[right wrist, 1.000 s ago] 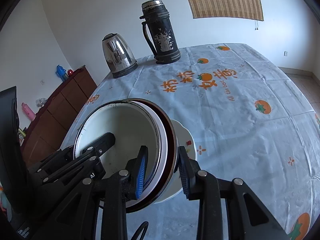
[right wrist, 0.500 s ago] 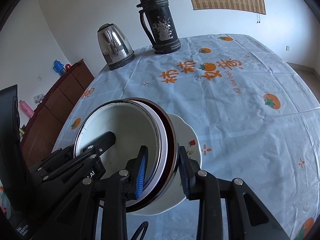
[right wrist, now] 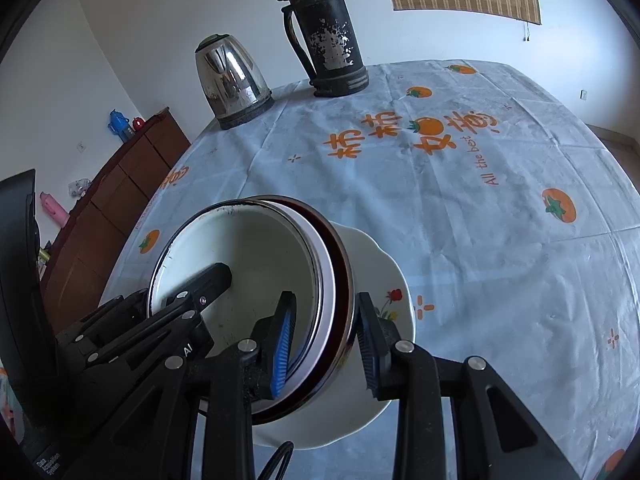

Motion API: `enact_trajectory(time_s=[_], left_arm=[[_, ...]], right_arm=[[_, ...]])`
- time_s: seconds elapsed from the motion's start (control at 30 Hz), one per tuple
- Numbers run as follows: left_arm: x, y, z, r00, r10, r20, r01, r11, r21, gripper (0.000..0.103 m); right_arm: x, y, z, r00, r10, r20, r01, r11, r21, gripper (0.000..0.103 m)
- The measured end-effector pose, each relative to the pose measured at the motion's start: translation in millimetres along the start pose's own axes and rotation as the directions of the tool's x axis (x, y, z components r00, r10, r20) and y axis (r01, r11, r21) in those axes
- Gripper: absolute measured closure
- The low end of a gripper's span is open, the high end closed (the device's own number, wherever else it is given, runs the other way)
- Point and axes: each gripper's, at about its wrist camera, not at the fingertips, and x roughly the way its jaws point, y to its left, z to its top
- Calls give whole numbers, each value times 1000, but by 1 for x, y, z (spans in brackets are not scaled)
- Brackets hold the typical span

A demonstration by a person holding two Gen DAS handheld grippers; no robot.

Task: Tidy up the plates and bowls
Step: 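Lower the nested bowls onto the stacked flowered plates with the right tool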

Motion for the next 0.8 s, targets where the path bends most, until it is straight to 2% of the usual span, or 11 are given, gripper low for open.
enact_trajectory(time_s=[0.23,0.8], left_arm=[[12,-1,-3,1000,-5,-30,5,1000,-6,77],[13,-2,-3,1000,0,-31,0,1000,-8,78]], right_arm=[[10,-5,0,999,-8,-34,8,1000,9,70],[12,-6,2,999,-11,-47,11,1000,-2,70]])
